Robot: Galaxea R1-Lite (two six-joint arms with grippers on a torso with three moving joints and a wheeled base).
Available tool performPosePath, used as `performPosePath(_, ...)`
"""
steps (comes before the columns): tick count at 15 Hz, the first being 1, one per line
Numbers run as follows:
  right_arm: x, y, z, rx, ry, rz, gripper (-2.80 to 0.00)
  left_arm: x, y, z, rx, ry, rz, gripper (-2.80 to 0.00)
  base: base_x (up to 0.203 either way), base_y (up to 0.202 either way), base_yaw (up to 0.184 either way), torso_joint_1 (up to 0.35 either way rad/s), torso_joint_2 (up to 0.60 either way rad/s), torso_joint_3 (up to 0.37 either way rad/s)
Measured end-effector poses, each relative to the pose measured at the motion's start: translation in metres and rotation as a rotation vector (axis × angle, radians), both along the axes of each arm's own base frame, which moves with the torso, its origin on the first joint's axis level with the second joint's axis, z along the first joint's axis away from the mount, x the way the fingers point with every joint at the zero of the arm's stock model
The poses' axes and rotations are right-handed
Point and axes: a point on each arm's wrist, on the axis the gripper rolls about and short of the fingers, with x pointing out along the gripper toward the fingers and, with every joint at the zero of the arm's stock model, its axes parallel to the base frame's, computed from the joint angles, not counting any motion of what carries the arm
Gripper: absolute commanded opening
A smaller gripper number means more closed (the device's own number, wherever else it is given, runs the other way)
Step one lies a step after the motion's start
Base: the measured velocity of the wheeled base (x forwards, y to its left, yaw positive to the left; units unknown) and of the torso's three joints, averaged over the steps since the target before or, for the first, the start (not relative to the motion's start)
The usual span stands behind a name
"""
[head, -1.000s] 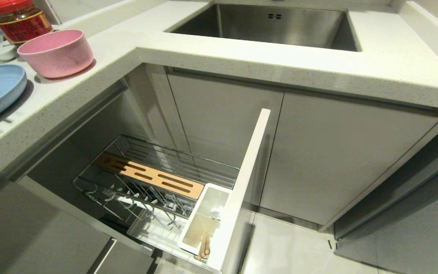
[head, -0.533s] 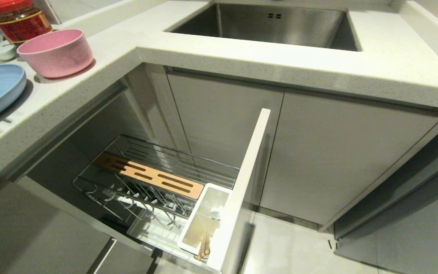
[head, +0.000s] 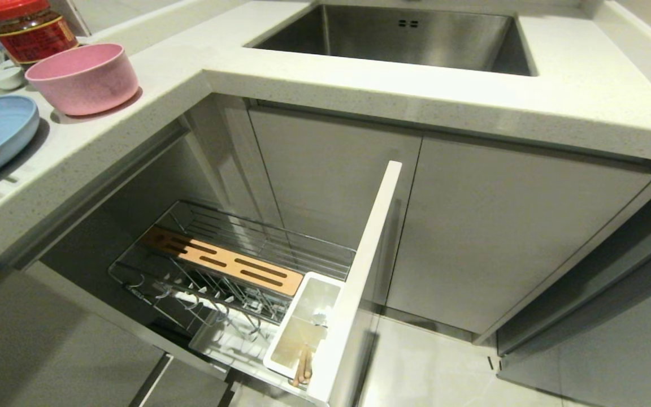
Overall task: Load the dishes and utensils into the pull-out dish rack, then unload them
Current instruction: Pick up the chopsticks and place it in the cupboard
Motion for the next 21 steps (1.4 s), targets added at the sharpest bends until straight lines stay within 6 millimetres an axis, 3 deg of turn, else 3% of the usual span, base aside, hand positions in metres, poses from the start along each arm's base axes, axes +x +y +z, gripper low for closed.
performPosePath(3, 0.000, 0.000, 0.000, 0.000, 0.000, 0.000, -2.80, 0.047, 0.006, 0.042, -0.152, 0.055, 0.032, -2.80, 0.000, 0.000, 0.000, 0.000, 0.00, 0.000)
performPosePath(6, 0.000, 0.000, 0.000, 0.000, 0.000, 0.000, -2.80, 0.086, 0.016, 0.064, -0.370, 0.139, 0.123, -2.80, 0.000, 0.000, 0.000, 0.000, 0.00, 0.000)
performPosePath(9, 0.000, 0.000, 0.000, 0.000, 0.000, 0.000, -2.80, 0.117, 0.026, 0.068, -0.486, 0.279, 0.249, -2.80, 0.000, 0.000, 0.000, 0.000, 0.00, 0.000)
performPosePath(13, 0.000, 0.000, 0.000, 0.000, 0.000, 0.000, -2.80, 0.146, 0.033, 0.057, -0.539, 0.499, 0.366, -2.80, 0.000, 0.000, 0.000, 0.000, 0.00, 0.000)
performPosePath(14, 0.000, 0.000, 0.000, 0.000, 0.000, 0.000, -2.80, 0.152, 0.035, 0.055, -0.541, 0.530, 0.376, 0.00, 0.000, 0.000, 0.000, 0.000, 0.00, 0.000)
performPosePath(21, 0.000, 0.000, 0.000, 0.000, 0.000, 0.000, -2.80, 0.181, 0.041, 0.046, -0.547, 0.644, 0.409, 0.00, 0.000, 0.000, 0.000, 0.000, 0.00, 0.000)
